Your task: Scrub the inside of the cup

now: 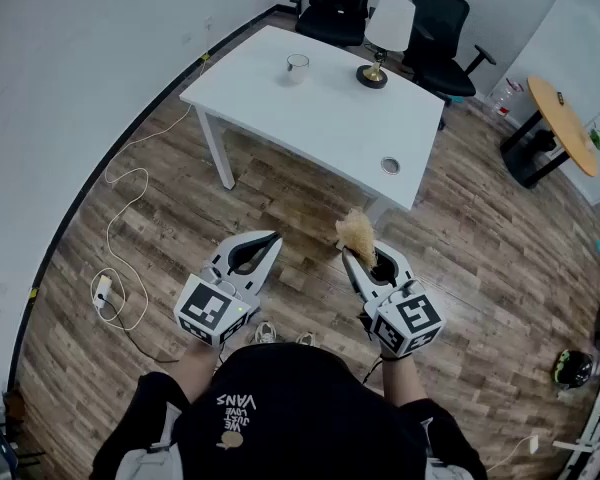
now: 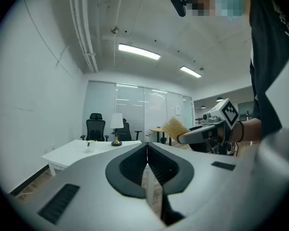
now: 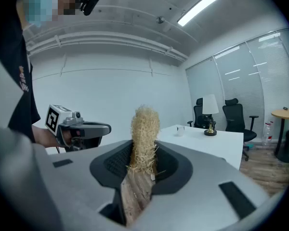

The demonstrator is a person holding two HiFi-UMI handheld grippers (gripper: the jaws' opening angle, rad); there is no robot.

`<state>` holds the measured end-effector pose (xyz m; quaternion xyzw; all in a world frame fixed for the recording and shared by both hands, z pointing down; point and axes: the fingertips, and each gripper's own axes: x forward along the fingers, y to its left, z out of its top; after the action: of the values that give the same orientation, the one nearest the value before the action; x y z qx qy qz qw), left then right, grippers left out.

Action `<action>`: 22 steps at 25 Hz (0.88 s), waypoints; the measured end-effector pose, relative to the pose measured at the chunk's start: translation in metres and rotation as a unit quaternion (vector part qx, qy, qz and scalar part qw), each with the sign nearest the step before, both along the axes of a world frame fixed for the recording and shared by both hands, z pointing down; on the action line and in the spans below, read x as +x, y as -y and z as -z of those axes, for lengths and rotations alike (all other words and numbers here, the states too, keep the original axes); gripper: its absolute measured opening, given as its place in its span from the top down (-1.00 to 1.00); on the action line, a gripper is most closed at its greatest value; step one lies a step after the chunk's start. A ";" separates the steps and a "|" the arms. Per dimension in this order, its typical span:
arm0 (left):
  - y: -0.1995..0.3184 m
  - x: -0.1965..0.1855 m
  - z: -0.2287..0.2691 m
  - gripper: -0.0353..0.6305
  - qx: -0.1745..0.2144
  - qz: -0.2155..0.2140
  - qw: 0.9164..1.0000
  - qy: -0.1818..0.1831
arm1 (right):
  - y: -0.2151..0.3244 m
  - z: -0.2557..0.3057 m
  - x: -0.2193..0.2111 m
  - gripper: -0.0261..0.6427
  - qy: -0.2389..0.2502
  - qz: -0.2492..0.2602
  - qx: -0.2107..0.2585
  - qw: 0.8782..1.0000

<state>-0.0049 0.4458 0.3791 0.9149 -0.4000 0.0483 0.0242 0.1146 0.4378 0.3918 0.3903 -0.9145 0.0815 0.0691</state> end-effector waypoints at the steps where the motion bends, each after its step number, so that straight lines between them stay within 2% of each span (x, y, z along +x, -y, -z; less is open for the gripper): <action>1: 0.001 0.000 0.001 0.86 0.000 0.000 1.000 -0.001 | 0.001 0.001 0.000 0.58 -0.001 0.001 0.000 1.000; 7: 0.002 0.007 0.004 0.86 0.003 0.001 1.000 0.001 | 0.000 0.002 0.004 0.58 0.001 0.006 -0.001 1.000; 10: 0.000 0.013 0.003 0.86 0.002 0.003 1.000 0.001 | -0.002 0.002 0.007 0.58 0.016 0.019 -0.006 1.000; 22: 0.005 0.032 -0.008 0.86 -0.004 0.032 0.999 -0.007 | 0.006 -0.007 0.034 0.58 0.030 0.036 -0.009 0.999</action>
<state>0.0268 0.4407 0.3874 0.9017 -0.4291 0.0428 0.0326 0.1491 0.4318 0.3986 0.3539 -0.9288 0.0992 0.0484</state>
